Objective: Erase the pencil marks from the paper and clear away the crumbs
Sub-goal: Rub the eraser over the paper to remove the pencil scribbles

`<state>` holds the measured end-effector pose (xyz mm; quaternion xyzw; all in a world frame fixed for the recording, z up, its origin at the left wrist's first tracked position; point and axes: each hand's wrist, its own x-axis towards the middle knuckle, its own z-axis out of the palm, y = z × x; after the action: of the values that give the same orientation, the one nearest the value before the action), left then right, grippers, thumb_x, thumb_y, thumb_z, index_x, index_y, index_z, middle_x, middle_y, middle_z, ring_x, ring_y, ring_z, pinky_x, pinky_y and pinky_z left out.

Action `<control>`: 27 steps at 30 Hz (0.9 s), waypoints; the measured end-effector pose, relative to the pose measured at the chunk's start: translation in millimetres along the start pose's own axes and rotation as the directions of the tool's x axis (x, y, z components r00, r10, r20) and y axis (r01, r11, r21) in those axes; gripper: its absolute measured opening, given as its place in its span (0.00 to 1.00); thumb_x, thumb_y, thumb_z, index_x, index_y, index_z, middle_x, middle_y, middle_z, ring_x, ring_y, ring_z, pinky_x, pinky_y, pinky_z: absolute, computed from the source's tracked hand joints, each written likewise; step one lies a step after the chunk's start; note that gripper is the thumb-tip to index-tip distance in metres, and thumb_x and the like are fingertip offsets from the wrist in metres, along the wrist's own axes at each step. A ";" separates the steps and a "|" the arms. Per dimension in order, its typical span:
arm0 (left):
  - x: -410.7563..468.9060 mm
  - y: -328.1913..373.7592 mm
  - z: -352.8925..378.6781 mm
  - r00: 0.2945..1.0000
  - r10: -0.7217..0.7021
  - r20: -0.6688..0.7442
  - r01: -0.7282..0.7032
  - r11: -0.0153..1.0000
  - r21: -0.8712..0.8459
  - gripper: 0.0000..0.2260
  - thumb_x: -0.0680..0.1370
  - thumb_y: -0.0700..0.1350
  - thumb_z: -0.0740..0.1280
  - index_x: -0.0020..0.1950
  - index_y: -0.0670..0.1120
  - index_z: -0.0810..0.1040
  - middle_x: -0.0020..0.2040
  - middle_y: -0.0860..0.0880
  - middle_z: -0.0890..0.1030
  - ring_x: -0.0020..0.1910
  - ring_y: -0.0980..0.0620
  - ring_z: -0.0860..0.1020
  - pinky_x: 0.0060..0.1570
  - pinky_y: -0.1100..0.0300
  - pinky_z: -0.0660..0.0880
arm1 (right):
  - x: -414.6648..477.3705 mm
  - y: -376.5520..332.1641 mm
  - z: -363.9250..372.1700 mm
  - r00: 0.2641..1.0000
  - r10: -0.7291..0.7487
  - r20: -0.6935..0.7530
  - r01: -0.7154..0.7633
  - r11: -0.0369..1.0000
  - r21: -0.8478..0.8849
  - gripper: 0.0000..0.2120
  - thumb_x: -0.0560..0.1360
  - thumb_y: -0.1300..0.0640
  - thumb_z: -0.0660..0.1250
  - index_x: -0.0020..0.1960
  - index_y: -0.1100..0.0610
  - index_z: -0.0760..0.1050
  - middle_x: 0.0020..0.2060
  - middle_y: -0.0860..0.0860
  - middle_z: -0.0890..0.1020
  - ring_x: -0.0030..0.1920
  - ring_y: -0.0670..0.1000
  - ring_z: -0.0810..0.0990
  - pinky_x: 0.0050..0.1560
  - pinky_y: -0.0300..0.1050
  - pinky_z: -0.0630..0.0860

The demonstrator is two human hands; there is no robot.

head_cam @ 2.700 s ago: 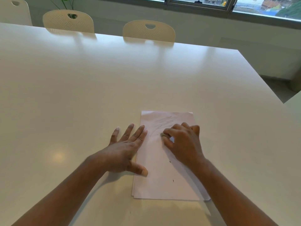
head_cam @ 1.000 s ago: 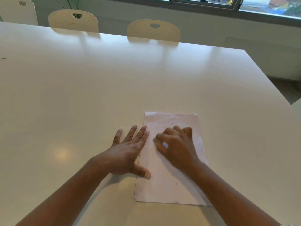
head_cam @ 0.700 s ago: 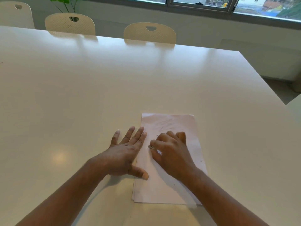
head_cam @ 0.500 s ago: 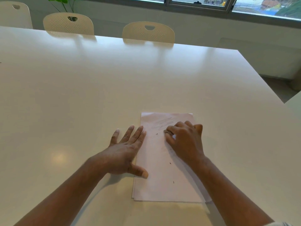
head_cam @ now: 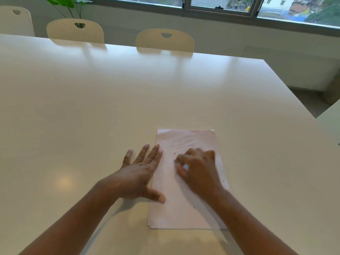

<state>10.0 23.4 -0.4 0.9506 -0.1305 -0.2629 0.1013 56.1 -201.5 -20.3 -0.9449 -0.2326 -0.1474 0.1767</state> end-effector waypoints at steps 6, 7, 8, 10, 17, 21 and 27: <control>0.8 -2.0 1.6 1.000 -0.002 -0.005 0.002 1.000 0.010 0.64 0.67 0.82 0.63 0.80 0.52 0.24 0.77 0.57 0.20 0.75 0.54 0.18 0.75 0.38 0.23 | -0.8 25.0 -8.4 0.996 0.076 -0.048 -0.082 0.988 -0.129 0.10 0.77 0.46 0.65 0.42 0.47 0.82 0.38 0.45 0.83 0.41 0.51 0.80 0.45 0.50 0.60; 0.9 -2.3 2.5 1.000 -0.002 -0.010 0.003 1.000 0.008 0.64 0.67 0.82 0.63 0.80 0.53 0.23 0.77 0.58 0.20 0.75 0.54 0.18 0.75 0.38 0.23 | 1.5 32.7 -11.1 0.990 0.130 -0.059 -0.137 0.982 -0.133 0.10 0.77 0.47 0.65 0.41 0.47 0.82 0.39 0.45 0.83 0.41 0.51 0.80 0.45 0.50 0.60; 0.6 -2.4 3.0 1.000 -0.001 -0.014 0.001 1.000 0.004 0.63 0.67 0.82 0.63 0.80 0.55 0.23 0.77 0.58 0.19 0.75 0.55 0.18 0.75 0.38 0.23 | 1.0 34.0 -12.1 0.987 0.153 -0.059 -0.159 0.978 -0.132 0.09 0.77 0.47 0.66 0.42 0.47 0.82 0.39 0.45 0.83 0.42 0.52 0.80 0.45 0.50 0.60; 1.3 -2.5 2.9 1.000 0.007 -0.018 -0.008 1.000 -0.003 0.61 0.67 0.83 0.63 0.80 0.60 0.24 0.77 0.58 0.19 0.75 0.54 0.17 0.75 0.38 0.23 | -5.6 20.8 -10.8 0.991 0.119 -0.054 -0.124 0.988 -0.095 0.09 0.78 0.47 0.66 0.43 0.47 0.83 0.40 0.45 0.83 0.42 0.51 0.80 0.46 0.50 0.60; 2.1 -1.8 0.8 1.000 0.002 0.009 -0.002 1.000 0.013 0.58 0.67 0.83 0.63 0.80 0.65 0.26 0.77 0.56 0.18 0.75 0.51 0.17 0.74 0.35 0.24 | -18.1 10.3 -6.2 0.995 0.087 -0.048 -0.091 0.990 -0.103 0.07 0.77 0.47 0.68 0.45 0.45 0.84 0.39 0.44 0.83 0.42 0.50 0.79 0.46 0.51 0.61; 1.1 -2.0 2.0 1.000 0.004 0.001 -0.004 1.000 0.014 0.58 0.67 0.83 0.62 0.80 0.65 0.27 0.77 0.56 0.19 0.74 0.52 0.17 0.74 0.35 0.24 | -9.6 17.8 -10.6 0.976 0.209 -0.067 -0.215 0.971 -0.102 0.06 0.76 0.49 0.68 0.42 0.47 0.83 0.39 0.45 0.82 0.43 0.53 0.80 0.46 0.51 0.63; 0.8 -1.4 0.5 1.000 0.005 0.007 -0.005 1.000 0.023 0.58 0.67 0.82 0.63 0.80 0.64 0.27 0.77 0.56 0.18 0.74 0.51 0.17 0.74 0.36 0.24 | -30.8 -8.2 -5.3 0.998 0.042 -0.041 -0.045 0.995 -0.092 0.07 0.77 0.46 0.68 0.44 0.45 0.83 0.39 0.44 0.82 0.41 0.50 0.78 0.45 0.50 0.61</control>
<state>10.6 24.4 -1.5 0.9504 -0.1363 -0.2644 0.0908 24.9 -208.8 -24.4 -0.9539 -0.2013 -0.1727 0.1402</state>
